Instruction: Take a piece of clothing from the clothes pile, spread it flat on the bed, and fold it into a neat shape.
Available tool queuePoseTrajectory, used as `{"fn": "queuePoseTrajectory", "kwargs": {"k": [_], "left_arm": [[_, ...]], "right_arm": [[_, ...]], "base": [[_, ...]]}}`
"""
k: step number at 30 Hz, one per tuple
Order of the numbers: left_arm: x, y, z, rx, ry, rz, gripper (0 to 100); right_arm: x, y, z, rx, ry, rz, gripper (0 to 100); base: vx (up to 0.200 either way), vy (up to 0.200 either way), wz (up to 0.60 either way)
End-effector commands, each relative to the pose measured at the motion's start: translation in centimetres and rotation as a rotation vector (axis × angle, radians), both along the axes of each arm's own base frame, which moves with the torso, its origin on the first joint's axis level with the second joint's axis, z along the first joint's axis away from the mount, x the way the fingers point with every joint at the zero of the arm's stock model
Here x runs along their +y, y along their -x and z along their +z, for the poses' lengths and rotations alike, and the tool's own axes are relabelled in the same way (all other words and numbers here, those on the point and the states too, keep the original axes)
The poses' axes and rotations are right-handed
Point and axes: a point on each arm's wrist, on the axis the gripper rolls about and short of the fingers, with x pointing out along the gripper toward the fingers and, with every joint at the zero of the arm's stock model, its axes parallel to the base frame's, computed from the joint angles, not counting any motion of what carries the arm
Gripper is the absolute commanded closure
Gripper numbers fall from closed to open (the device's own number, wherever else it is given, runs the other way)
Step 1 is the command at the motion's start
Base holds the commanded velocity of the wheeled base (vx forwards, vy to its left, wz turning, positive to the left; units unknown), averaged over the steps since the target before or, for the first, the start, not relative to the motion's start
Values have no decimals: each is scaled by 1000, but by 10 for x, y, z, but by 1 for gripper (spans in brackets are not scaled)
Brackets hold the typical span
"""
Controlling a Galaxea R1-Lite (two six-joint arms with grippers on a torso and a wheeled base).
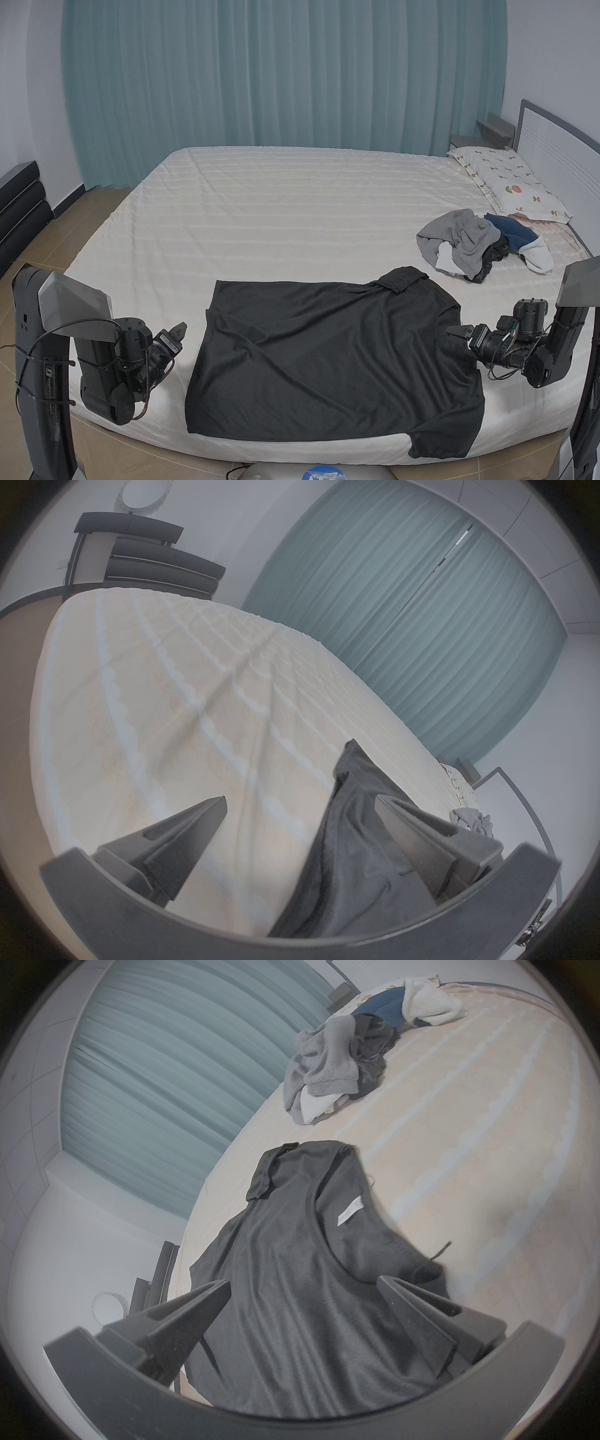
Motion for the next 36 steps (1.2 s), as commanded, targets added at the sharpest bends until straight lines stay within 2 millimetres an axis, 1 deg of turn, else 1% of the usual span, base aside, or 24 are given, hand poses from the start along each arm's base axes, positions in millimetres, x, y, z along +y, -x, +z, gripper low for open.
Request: {"fn": "queuePoseTrajectory", "kwargs": {"k": [1, 6, 9, 12, 15, 16, 18, 22, 27, 28, 29, 30, 33, 36], "left_arm": [[-1, -3, 2, -18, 4, -1, 0], [-9, -5, 6, -40, 21, -17, 0], [-18, -4, 10, -52, 23, -47, 0], [-26, -2, 10, -51, 20, -63, 0], [-30, -2, 14, -64, 23, -76, 0], [-31, -4, 18, -85, 25, -80, 0], [-33, -13, 27, -133, 30, -81, 0], [-37, -35, 34, -190, 11, -93, 0], [-41, -65, 38, -152, 3, -109, 0], [-41, -65, 38, -152, 3, -109, 0], [-45, -81, 37, -130, 6, -125, 0], [-46, -89, 37, -123, 8, -131, 0], [-48, -113, 40, -103, 7, -133, 0], [-50, -135, 35, -47, 8, -143, 0]], "right_arm": [[0, 0, 0, 1, 0, 1, 0], [0, -1, 0, -2, -1, 3, 0], [0, -2, 1, -9, 0, 3, 0], [0, -2, 0, -6, -3, 1, 0], [0, -2, 0, -5, -4, -1, 0], [0, -2, 2, -5, -15, -8, 0], [0, -3, 4, -3, -40, -24, 0], [0, -5, 3, -6, -54, -34, 0], [-1, -6, -1, 3, -56, -35, 0], [-1, -6, -1, 3, -56, -35, 0], [-1, -6, -3, 9, -58, -33, 0], [-1, -6, -4, 11, -59, -31, 0], [-1, -9, -7, 15, -63, -30, 0], [-2, -10, -8, 13, -64, -34, 0]], "base": [[0, 0, 0], [0, 0, 0], [0, 0, 0], [0, 0, 0], [0, 0, 0], [0, 0, 0], [0, 0, 0], [0, 0, 0], [0, 0, 0], [0, 0, 0], [0, 0, 0], [0, 0, 0], [0, 0, 0], [0, 0, 0]]}}
